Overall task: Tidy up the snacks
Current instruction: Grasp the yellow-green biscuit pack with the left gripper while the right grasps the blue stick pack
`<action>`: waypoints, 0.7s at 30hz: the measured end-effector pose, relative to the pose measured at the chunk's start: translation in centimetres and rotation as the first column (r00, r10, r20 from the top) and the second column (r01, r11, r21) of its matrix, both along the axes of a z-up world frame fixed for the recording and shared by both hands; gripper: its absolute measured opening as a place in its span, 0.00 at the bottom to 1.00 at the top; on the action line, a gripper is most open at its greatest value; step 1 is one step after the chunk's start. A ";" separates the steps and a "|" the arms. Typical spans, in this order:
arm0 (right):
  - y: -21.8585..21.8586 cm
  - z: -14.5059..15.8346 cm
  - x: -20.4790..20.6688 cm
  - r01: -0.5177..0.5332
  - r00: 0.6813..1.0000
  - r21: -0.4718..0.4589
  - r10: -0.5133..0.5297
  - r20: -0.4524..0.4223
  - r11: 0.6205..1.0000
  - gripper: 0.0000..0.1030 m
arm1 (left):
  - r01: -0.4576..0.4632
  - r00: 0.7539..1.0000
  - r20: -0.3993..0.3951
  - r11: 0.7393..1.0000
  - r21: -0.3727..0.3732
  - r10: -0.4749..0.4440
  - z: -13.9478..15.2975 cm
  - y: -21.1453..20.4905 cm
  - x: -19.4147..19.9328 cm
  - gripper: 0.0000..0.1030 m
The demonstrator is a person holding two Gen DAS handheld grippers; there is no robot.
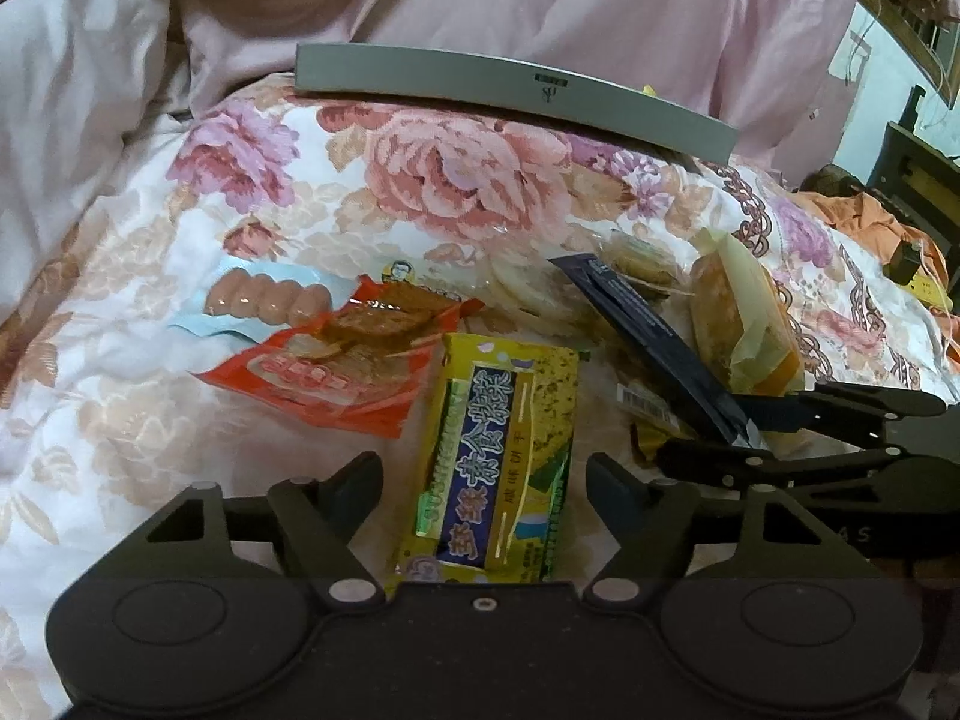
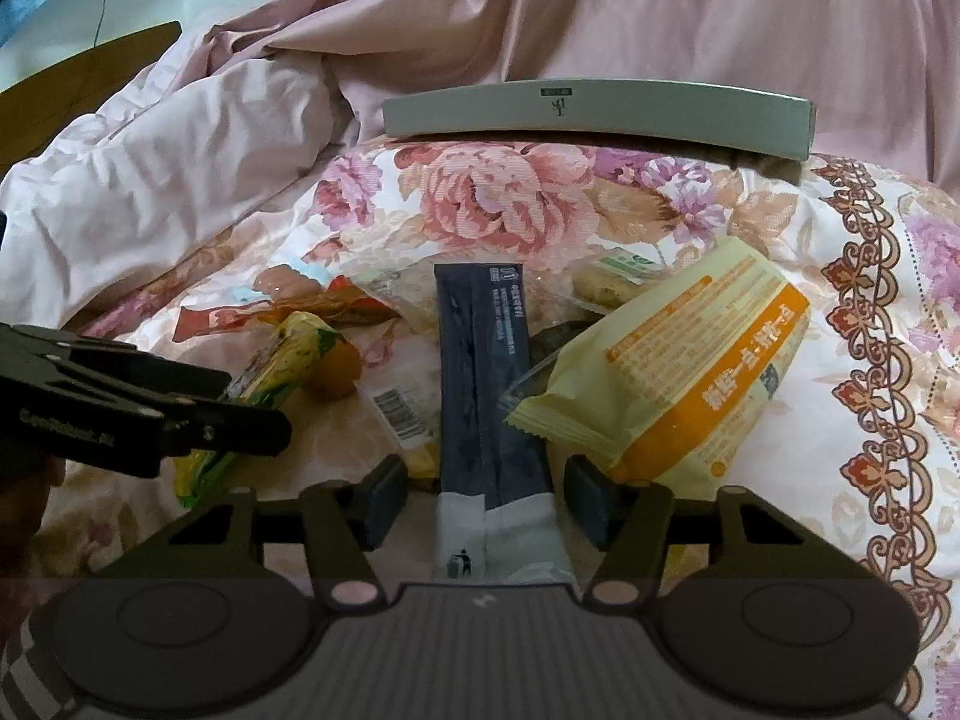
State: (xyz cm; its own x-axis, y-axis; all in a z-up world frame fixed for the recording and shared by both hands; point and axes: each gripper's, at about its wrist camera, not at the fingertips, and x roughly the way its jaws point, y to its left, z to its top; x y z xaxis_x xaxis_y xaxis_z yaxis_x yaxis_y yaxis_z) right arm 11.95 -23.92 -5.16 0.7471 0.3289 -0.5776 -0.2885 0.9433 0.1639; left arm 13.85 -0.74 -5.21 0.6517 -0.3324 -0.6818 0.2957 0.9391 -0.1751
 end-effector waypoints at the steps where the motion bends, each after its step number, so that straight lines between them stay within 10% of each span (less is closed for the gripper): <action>1: 0.1 0.0 0.0 -0.003 1.000 -0.001 0.003 0.002 1.000 0.59 | 0.002 1.000 -0.003 1.000 0.004 -0.002 -0.1 -0.1 0.1 0.72; 8: 0.4 0.1 -0.2 -0.006 1.000 -0.003 0.006 0.012 1.000 0.51 | -0.006 1.000 -0.014 1.000 -0.013 0.006 -0.2 0.1 0.4 0.52; 21: -0.3 0.1 -0.2 -0.006 1.000 0.089 0.007 -0.010 0.996 0.41 | -0.064 0.998 -0.017 0.998 -0.023 0.063 0.2 -0.1 -0.4 0.50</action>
State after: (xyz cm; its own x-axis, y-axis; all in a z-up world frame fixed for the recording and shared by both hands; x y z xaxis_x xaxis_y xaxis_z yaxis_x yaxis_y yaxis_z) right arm 11.71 -24.19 -5.09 0.7386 0.3846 -0.5537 -0.2928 0.9228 0.2504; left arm 13.48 -0.82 -5.03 0.6607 -0.3069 -0.6851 0.2327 0.9514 -0.2018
